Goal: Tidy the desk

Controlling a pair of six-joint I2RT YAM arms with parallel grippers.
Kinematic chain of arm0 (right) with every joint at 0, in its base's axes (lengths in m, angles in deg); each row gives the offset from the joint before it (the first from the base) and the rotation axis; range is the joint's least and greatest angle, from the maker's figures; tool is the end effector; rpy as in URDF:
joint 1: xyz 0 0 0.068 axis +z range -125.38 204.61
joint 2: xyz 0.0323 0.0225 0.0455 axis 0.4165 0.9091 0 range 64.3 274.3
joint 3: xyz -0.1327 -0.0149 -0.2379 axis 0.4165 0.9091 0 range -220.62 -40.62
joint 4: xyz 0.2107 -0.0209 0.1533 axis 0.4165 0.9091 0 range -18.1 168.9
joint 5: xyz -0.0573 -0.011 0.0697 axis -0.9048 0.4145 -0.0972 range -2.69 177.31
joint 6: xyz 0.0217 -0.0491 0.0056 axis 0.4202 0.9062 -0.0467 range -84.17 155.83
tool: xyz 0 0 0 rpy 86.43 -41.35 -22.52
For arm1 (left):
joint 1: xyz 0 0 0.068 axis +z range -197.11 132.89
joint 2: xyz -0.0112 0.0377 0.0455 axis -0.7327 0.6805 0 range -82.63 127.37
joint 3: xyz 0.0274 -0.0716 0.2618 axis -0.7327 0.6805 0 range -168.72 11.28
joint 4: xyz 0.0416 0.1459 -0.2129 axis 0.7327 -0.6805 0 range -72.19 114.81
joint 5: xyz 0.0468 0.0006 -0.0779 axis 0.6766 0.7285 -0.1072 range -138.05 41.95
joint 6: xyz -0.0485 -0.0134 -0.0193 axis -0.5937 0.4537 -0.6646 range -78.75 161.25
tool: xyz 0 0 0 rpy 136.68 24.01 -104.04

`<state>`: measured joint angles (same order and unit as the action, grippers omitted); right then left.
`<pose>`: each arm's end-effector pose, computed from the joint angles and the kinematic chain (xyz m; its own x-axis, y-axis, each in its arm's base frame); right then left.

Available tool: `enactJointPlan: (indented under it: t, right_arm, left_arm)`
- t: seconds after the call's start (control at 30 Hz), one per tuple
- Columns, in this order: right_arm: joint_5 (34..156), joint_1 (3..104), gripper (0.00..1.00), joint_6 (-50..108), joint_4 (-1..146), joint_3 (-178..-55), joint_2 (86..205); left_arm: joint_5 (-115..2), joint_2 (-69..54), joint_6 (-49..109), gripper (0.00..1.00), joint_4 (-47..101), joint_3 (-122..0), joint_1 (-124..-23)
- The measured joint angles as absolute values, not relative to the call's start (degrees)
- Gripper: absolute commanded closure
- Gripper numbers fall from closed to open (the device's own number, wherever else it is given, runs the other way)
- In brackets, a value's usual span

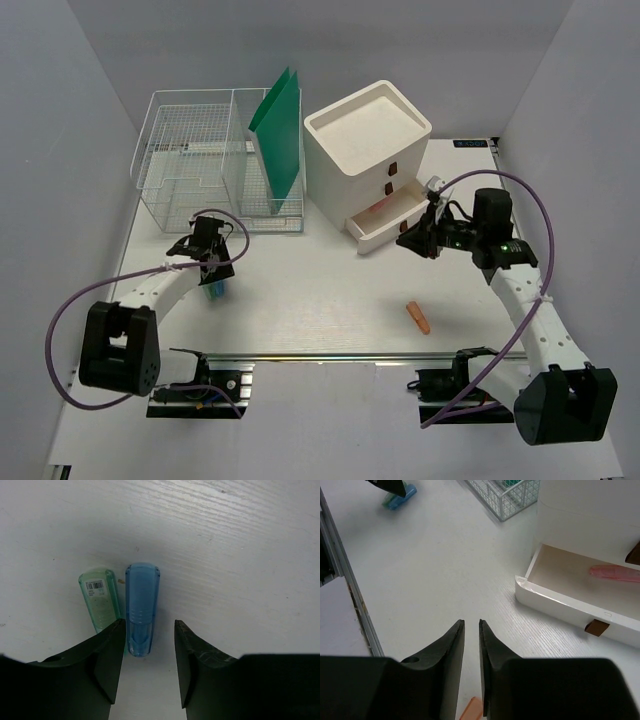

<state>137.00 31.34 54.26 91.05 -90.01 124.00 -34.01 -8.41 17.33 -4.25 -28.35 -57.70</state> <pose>0.2183 0.0531 0.3088 -0.2308 -0.2332 -0.9446 -0.8519 0.5175 0.0804 0.2297 -0.0342 0.1807 -0.8345 -0.2441 -0.4940 -0.2910 0.9565 0.0188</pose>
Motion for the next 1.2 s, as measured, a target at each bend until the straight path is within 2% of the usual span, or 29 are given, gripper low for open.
enactJointPlan:
  t: [0.4,0.73,1.0,1.07,1.2]
  right_arm:
    - [137.1,29.1,0.75,54.3,91.3,-90.0,122.3]
    - [138.1,27.6,0.75,54.4,91.4,-90.0,122.3]
    - [138.9,26.4,0.75,54.4,91.5,-90.0,122.3]
    - [139.1,26.0,0.74,54.3,91.5,-90.0,122.3]
    - [139.8,25.7,0.74,54.3,91.5,-90.0,122.3]
  left_arm:
    - [-35.4,-3.3,19.6,0.41,-1.7,-28.4,-55.6]
    - [-37.1,-1.2,20.9,0.47,-0.4,-28.4,-54.0]
    - [-39.6,1.1,21.9,0.66,-0.1,-29.8,-53.9]
    - [-40.2,1.1,22.1,0.80,-0.2,-29.9,-53.9]
    - [-42.7,0.2,22.1,0.99,-1.5,-30.0,-54.0]
